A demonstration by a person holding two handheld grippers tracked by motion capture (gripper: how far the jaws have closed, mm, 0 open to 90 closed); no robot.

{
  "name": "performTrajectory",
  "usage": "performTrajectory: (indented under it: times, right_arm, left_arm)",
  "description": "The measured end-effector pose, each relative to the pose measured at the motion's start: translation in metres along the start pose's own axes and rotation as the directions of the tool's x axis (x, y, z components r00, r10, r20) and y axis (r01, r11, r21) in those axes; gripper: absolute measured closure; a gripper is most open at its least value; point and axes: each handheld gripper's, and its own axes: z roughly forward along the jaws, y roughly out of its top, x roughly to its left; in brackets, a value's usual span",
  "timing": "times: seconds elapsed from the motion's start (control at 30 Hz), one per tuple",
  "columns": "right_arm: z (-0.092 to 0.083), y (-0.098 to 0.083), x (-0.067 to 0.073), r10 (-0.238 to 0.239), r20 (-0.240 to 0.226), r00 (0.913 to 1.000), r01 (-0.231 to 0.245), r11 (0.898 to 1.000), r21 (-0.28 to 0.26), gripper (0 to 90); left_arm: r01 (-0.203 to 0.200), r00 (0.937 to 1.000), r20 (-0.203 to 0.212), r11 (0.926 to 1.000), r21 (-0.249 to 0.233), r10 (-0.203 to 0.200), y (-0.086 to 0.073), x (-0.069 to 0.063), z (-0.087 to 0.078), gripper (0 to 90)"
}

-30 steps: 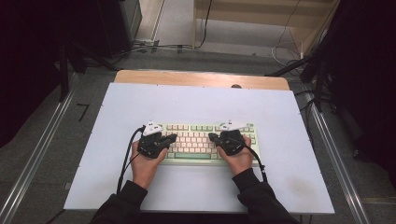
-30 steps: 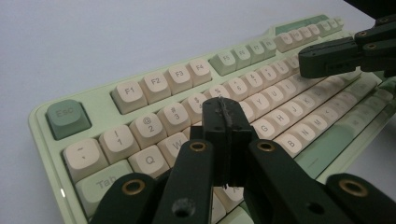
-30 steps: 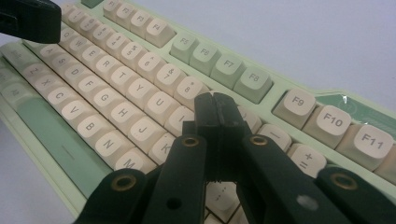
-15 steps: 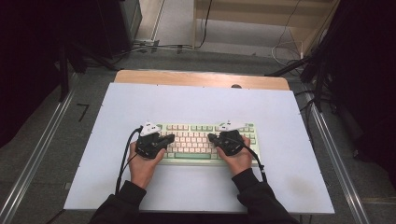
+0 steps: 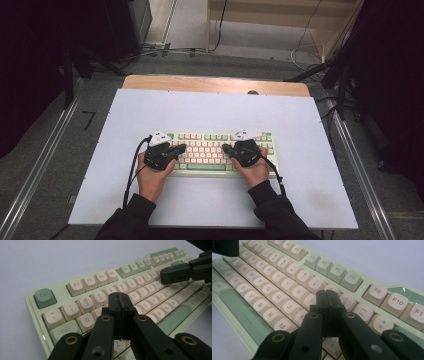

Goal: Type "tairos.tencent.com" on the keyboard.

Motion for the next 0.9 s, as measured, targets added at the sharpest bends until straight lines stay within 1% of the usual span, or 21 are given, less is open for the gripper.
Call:
performTrajectory:
  times: [0.23,0.33,0.5,0.6,0.9]
  right_arm:
    - [-0.007,0.002,0.000,0.008,-0.002,1.0000,-0.008,1.000,-0.030,87.7]
    - [-0.010,0.003,-0.001,0.002,-0.001,1.0000,-0.002,0.999,-0.044,87.7]
    - [-0.012,0.003,-0.001,0.004,-0.002,1.0000,-0.004,0.999,-0.049,87.7]
    - [-0.012,0.003,0.000,0.007,-0.013,0.9999,-0.008,0.999,-0.048,87.6]
    - [-0.014,0.003,-0.002,0.014,-0.010,0.9998,-0.015,0.999,-0.046,87.6]
  left_arm:
    - [0.000,1.0000,-0.001,1.0000,0.001,0.000,0.000,0.000,-0.001,90.0]
    - [0.000,1.0000,0.000,1.0000,0.002,0.000,0.000,0.000,-0.001,90.0]
    - [0.000,1.0000,0.000,1.0000,0.003,0.000,-0.001,0.000,-0.002,90.0]
    - [0.000,1.0000,0.000,1.0000,0.005,0.000,-0.001,0.000,-0.002,90.0]
    - [-0.005,1.0000,0.002,0.9999,0.013,0.005,-0.002,-0.001,0.000,90.0]
